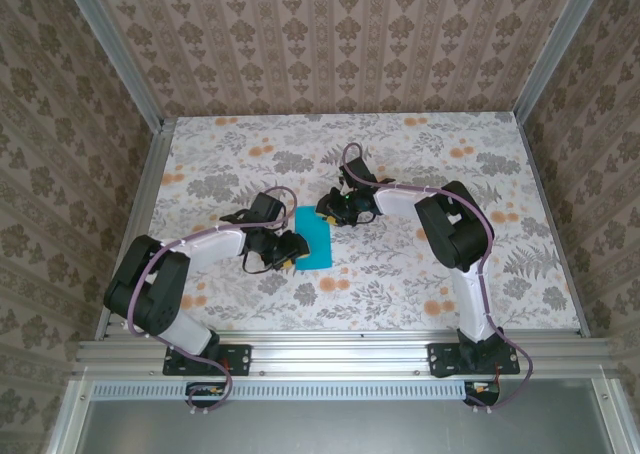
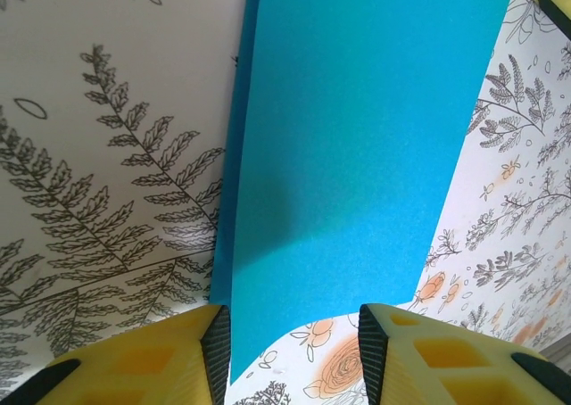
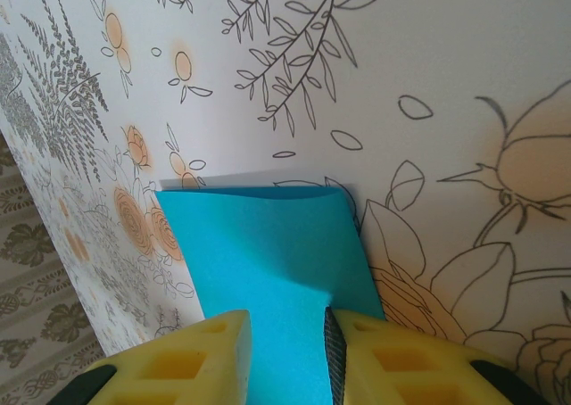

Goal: Fold a paper plane with a square sheet of paper (pick it up from the middle)
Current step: Fold the triangle a second time at the center of the table.

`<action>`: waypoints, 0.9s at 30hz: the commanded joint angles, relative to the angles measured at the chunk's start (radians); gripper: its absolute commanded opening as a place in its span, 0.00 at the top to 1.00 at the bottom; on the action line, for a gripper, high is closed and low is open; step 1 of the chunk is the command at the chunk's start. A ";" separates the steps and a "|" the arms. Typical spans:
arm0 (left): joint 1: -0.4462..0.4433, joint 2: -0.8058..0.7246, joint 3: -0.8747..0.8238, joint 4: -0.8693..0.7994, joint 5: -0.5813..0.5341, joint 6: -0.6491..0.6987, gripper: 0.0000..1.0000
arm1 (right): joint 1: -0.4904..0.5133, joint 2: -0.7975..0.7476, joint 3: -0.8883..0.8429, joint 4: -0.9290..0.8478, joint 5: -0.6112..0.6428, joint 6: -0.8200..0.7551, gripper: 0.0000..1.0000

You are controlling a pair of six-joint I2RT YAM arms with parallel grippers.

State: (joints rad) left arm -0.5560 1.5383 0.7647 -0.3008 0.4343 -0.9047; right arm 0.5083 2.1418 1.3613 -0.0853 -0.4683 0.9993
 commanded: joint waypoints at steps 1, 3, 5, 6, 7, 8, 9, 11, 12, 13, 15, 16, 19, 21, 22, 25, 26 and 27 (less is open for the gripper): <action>-0.005 0.011 0.004 -0.005 0.018 -0.042 0.55 | -0.013 0.064 -0.044 -0.106 0.080 0.004 0.69; -0.005 0.019 0.005 0.004 0.030 -0.052 0.57 | -0.014 0.064 -0.044 -0.106 0.080 0.002 0.68; -0.005 0.030 0.006 0.010 0.037 -0.059 0.58 | -0.014 0.064 -0.045 -0.106 0.080 0.003 0.69; -0.007 0.034 0.006 0.012 0.038 -0.060 0.59 | -0.013 0.064 -0.046 -0.106 0.080 0.001 0.69; -0.007 0.038 0.007 0.014 0.039 -0.060 0.60 | -0.014 0.065 -0.046 -0.105 0.080 0.002 0.69; -0.008 0.045 0.008 0.014 0.038 -0.062 0.61 | -0.014 0.064 -0.047 -0.105 0.079 0.003 0.69; -0.009 0.051 0.006 0.015 0.038 -0.062 0.62 | -0.014 0.065 -0.047 -0.104 0.077 0.002 0.69; -0.010 0.058 0.005 0.021 0.035 -0.063 0.66 | -0.014 0.064 -0.045 -0.104 0.077 0.002 0.69; -0.010 0.059 0.005 0.023 0.031 -0.063 0.70 | -0.014 0.063 -0.045 -0.105 0.076 0.001 0.69; -0.010 0.058 0.006 0.024 0.025 -0.062 0.72 | -0.014 0.063 -0.044 -0.104 0.074 0.000 0.69; -0.010 0.054 0.013 0.018 0.010 -0.053 0.79 | -0.014 0.059 -0.039 -0.104 0.068 -0.007 0.69; -0.010 0.053 0.017 0.015 0.003 -0.048 0.83 | -0.016 0.055 -0.035 -0.105 0.064 -0.015 0.69; -0.010 0.046 0.035 -0.025 -0.028 -0.022 0.92 | -0.016 0.015 -0.013 -0.097 0.027 -0.060 0.69; -0.010 0.043 0.047 -0.055 -0.046 0.001 0.95 | -0.017 -0.032 -0.002 -0.096 0.007 -0.102 0.69; -0.010 0.042 0.052 -0.070 -0.057 0.012 0.96 | -0.016 -0.060 0.001 -0.095 -0.006 -0.124 0.69; -0.010 0.034 0.066 -0.094 -0.077 0.035 0.98 | -0.008 -0.117 -0.005 -0.112 -0.036 -0.181 0.72; -0.010 0.033 0.070 -0.097 -0.081 0.041 0.98 | -0.002 -0.130 -0.011 -0.125 -0.031 -0.195 0.73; -0.010 0.034 0.076 -0.098 -0.083 0.045 0.98 | 0.003 -0.135 -0.017 -0.135 -0.027 -0.207 0.75</action>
State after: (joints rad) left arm -0.5617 1.5841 0.8082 -0.3500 0.3859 -0.9043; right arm 0.5018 2.0819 1.3563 -0.1566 -0.4801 0.8677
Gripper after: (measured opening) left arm 0.059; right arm 0.262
